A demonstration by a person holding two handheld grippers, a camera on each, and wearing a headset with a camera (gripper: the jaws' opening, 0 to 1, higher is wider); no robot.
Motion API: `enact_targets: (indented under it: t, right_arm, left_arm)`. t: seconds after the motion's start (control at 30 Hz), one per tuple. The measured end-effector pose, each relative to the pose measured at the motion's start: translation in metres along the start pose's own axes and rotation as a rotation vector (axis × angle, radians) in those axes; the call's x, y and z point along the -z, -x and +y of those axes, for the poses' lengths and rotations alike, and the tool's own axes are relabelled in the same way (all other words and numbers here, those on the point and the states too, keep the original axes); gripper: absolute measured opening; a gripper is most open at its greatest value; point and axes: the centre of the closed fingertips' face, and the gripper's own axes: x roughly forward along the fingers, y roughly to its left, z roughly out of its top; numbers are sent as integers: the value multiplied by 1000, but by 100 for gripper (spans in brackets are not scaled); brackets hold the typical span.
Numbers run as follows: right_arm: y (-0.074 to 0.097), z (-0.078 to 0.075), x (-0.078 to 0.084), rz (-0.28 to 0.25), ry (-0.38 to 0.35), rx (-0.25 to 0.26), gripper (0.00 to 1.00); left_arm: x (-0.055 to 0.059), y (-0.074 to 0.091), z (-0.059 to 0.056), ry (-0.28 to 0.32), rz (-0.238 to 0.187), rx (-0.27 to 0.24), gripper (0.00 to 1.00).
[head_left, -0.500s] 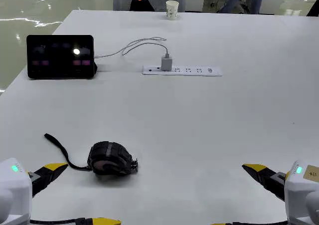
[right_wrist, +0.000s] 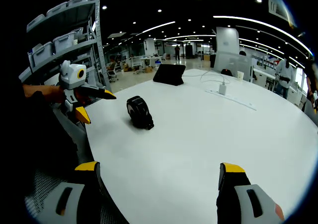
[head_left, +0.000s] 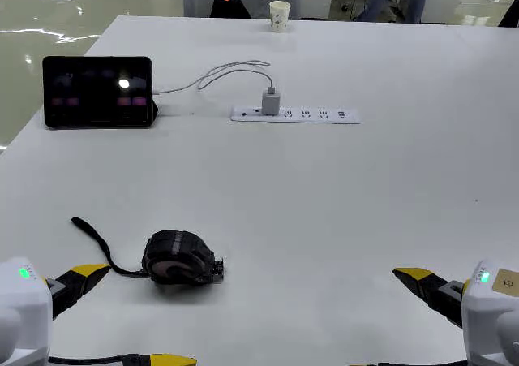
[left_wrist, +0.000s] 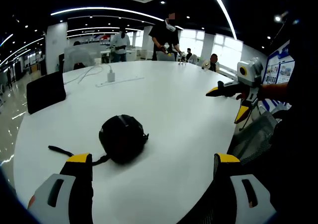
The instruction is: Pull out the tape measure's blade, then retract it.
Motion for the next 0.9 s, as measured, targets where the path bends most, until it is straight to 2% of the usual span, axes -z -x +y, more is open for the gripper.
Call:
enact_targets:
  t: [0.9]
  right_arm:
    - [-4, -4, 4, 38, 19, -7, 99]
  left_arm:
    - [-3, -2, 6, -17, 5, 9, 99]
